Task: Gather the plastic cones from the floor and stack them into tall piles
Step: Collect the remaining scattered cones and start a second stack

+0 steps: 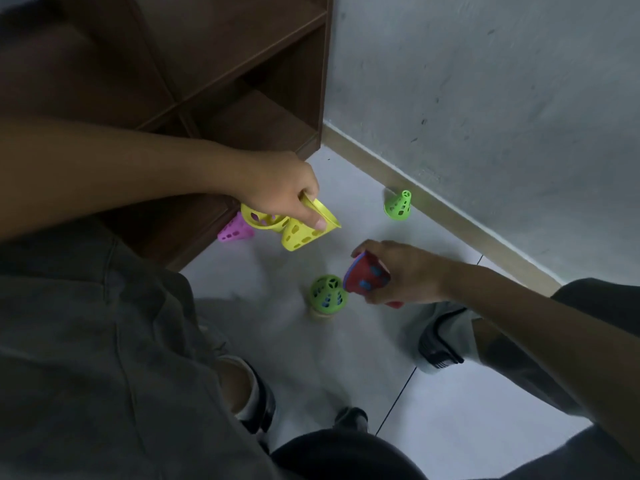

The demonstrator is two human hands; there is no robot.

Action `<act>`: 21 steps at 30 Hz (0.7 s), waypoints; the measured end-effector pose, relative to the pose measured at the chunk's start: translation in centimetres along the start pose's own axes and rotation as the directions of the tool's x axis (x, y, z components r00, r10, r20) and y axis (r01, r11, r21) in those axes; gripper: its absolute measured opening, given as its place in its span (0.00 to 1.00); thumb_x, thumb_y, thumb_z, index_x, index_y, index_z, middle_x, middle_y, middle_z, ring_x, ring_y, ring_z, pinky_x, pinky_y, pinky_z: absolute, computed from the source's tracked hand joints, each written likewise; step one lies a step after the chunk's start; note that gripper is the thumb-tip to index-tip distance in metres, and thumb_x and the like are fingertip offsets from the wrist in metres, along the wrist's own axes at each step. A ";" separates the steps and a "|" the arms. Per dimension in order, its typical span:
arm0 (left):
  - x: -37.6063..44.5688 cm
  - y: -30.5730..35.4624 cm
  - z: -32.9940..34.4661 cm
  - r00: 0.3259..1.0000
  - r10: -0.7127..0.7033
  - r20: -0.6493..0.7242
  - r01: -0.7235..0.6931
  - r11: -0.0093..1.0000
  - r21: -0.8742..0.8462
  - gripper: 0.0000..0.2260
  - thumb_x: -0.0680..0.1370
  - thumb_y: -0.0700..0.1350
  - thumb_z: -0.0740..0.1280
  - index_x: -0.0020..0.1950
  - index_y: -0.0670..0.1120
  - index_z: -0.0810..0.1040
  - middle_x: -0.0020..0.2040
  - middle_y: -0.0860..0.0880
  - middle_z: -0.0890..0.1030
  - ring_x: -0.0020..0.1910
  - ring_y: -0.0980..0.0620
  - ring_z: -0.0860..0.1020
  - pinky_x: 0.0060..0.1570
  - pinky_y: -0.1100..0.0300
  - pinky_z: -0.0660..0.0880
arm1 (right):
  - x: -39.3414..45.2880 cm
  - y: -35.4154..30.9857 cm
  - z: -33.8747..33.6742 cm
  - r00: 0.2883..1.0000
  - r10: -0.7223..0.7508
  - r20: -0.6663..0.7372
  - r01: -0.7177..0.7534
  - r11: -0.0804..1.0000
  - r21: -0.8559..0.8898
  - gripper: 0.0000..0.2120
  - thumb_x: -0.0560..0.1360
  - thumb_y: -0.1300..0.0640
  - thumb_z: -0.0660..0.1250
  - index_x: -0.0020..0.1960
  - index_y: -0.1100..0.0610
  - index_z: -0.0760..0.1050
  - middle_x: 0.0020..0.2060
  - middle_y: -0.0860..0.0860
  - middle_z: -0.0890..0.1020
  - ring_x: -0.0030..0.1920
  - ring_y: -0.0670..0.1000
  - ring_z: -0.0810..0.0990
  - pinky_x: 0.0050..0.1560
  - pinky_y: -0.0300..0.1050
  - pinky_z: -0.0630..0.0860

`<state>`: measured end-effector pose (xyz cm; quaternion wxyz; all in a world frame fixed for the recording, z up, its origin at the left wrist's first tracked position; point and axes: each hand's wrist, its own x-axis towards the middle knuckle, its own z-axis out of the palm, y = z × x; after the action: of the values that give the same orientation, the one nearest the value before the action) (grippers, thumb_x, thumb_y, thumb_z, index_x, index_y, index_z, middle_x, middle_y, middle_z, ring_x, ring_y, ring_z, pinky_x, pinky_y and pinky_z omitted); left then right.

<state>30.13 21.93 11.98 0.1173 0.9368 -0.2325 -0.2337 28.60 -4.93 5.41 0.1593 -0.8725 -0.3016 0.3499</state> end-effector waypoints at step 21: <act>0.4 -2.0 0.4 0.993 -0.011 0.116 0.011 1.000 0.000 0.27 0.76 0.66 0.65 0.37 0.42 0.73 0.34 0.37 0.77 0.28 0.51 0.67 0.29 0.63 0.62 | 4.4 -2.8 3.4 0.995 0.085 0.050 -0.095 0.969 0.227 0.37 0.71 0.47 0.78 0.74 0.46 0.64 0.63 0.49 0.77 0.54 0.50 0.78 0.51 0.40 0.75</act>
<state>30.98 23.42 10.86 0.1027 0.9229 -0.2336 -0.2885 27.57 0.25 2.10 0.2368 -0.8538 -0.2225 0.4068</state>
